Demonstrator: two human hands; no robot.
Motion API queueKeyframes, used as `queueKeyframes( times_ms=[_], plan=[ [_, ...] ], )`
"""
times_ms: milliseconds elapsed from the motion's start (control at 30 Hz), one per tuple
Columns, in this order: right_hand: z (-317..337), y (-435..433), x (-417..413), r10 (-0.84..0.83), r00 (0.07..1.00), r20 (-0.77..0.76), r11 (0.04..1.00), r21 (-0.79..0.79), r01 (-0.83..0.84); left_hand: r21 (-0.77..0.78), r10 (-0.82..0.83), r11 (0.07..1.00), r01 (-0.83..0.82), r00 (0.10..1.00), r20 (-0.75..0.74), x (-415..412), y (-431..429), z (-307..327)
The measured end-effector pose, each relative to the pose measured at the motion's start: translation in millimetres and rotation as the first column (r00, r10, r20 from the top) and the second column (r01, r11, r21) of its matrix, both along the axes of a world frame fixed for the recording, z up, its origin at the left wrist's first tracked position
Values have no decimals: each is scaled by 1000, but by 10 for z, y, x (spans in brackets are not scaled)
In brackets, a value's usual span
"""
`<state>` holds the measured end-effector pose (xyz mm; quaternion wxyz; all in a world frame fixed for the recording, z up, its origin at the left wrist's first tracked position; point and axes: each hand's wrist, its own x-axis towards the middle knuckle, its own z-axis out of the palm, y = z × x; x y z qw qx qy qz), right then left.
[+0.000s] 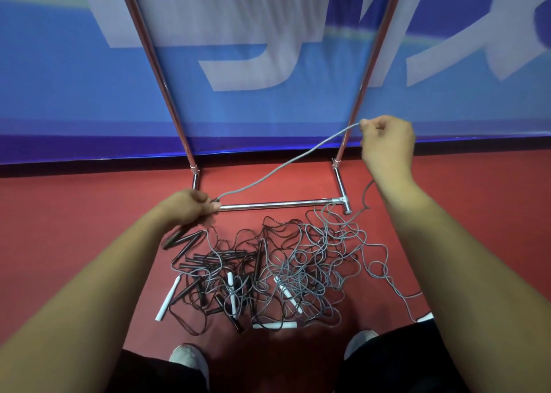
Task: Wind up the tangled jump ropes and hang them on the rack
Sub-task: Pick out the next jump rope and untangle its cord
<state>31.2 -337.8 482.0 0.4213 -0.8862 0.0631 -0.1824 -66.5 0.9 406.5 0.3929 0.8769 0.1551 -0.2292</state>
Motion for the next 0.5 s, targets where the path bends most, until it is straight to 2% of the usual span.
queueKeyframes(
  times_ms=[100, 167, 233, 267, 300, 367, 400, 500],
  plan=[
    [-57, 46, 1, 0, 999, -36, 997, -74, -2, -23, 48, 998, -50, 996, -77, -62, -81, 42],
    [-109, 40, 36, 10, 998, -69, 997, -75, -15, -253, 187, 948, -194, 981, -50, -47, -199, 87],
    [-148, 35, 60, 22, 991, -129, 997, -70, -32, -580, 371, 737, -347, 925, -82, 7, -324, 186],
    [-173, 39, 68, 37, 984, -172, 996, -74, -50, -695, 422, 619, -365, 901, -98, 30, -387, 270],
    [-191, 58, 69, 60, 975, -216, 994, -80, -79, -770, 458, 525, -363, 883, -104, 47, -436, 354],
    [-211, 114, 44, 133, 941, -310, 981, -91, -169, -845, 477, 432, -314, 875, -81, 48, -512, 502],
    [-220, 147, 24, 176, 919, -354, 971, -91, -221, -855, 462, 433, -287, 885, -63, 32, -540, 569],
    [-212, 257, -81, 274, 841, -466, 924, -113, -364, -818, 383, 526, -233, 923, -17, -19, -611, 682]
  ],
)
